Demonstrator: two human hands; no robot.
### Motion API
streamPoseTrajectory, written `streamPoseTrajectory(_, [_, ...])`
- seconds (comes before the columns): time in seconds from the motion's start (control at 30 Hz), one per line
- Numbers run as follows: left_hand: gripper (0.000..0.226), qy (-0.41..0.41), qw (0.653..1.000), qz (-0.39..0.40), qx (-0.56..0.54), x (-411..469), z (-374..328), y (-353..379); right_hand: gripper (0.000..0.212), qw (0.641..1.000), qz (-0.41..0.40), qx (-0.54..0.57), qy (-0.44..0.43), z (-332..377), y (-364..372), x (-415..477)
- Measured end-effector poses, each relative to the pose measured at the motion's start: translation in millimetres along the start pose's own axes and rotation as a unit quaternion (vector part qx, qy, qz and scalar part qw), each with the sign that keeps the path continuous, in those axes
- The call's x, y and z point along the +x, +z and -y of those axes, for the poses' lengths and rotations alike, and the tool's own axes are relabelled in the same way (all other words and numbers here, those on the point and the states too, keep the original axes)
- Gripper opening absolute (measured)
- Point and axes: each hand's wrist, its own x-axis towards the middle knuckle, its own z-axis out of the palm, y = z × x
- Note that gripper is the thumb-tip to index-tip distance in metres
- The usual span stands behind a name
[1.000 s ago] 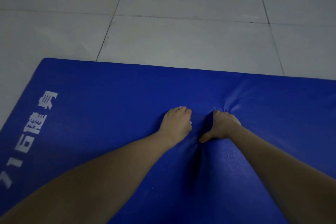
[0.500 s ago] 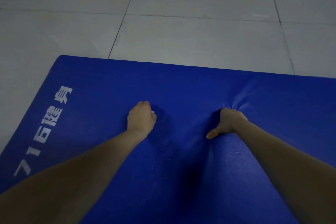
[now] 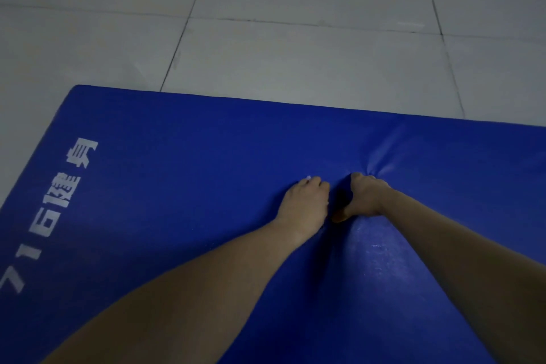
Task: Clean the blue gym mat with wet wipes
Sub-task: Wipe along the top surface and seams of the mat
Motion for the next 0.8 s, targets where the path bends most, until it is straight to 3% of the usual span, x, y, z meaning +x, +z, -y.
streamPoseTrajectory(0.1, [0.007, -0.059, 0.998, -0.006, 0.005, -20, 26, -14, 0.130, 1.000, 0.002, 0.012, 0.004, -1, 3, -7])
streamPoseTrajectory(0.27, [0.008, -0.243, 0.970, -0.014, 0.012, -75, 99, -55, 0.116, 0.999, -0.048, 0.021, 0.007, 6, 16, -47])
streamPoseTrajectory(0.4, [0.013, -0.340, 0.940, -0.036, 0.006, -101, 124, -69, 0.141, 0.996, 0.053, -0.052, 0.045, 0, 49, -84])
streamPoseTrajectory(0.53, [0.017, -0.410, 0.908, -0.077, -0.051, -97, 118, -66, 0.134, 0.998, 0.032, -0.034, 0.045, -2, 64, -90])
streamPoseTrajectory(0.63, [0.017, -0.399, 0.908, -0.083, -0.094, -86, 102, -55, 0.133, 0.998, 0.030, -0.040, 0.041, 0, 56, -84])
streamPoseTrajectory(0.8, [0.016, -0.290, 0.952, -0.054, -0.082, -51, 37, -27, 0.136, 0.998, 0.028, -0.056, 0.025, -2, 54, -79])
